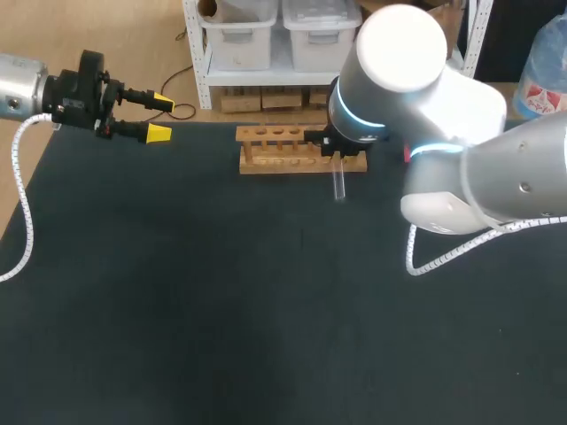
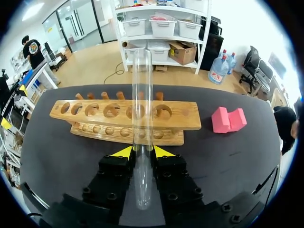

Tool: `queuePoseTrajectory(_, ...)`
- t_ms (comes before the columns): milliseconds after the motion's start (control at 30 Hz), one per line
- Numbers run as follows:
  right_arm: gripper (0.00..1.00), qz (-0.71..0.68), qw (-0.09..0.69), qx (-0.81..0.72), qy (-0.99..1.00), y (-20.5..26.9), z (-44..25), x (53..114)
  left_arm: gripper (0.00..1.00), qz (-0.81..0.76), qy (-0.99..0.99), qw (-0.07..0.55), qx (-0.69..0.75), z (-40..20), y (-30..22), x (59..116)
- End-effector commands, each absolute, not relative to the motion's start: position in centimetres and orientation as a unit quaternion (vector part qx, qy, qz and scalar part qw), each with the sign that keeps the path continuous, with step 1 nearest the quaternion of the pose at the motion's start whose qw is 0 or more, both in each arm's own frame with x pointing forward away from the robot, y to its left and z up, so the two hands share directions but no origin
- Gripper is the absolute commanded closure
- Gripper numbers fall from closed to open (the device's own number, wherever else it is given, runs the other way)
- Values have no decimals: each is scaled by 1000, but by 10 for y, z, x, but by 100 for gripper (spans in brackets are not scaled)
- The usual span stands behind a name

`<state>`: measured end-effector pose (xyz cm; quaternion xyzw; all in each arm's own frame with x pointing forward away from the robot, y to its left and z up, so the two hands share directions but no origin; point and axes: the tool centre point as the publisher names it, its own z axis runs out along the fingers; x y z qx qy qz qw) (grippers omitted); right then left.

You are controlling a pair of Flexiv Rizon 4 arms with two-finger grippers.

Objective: Grasp the test tube, adjust it, and insert it.

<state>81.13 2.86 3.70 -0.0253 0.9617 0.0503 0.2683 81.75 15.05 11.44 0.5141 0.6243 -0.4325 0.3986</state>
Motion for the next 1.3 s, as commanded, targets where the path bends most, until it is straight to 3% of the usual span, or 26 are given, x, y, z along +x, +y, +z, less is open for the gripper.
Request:
queuePoseTrajectory(33, 100, 50, 265, -26, 963, 29, 36, 814, 0, -432, 623, 400, 514, 114, 151, 817)
queuePoseTrajectory(600, 100, 48, 298, 28, 953, 35, 83, 772, 0, -432, 623, 400, 514, 114, 151, 817)
queuePoseTrajectory(1300, 100, 74, 329, -17, 941, 19, 117, 755, 0, -432, 623, 400, 514, 114, 151, 817)
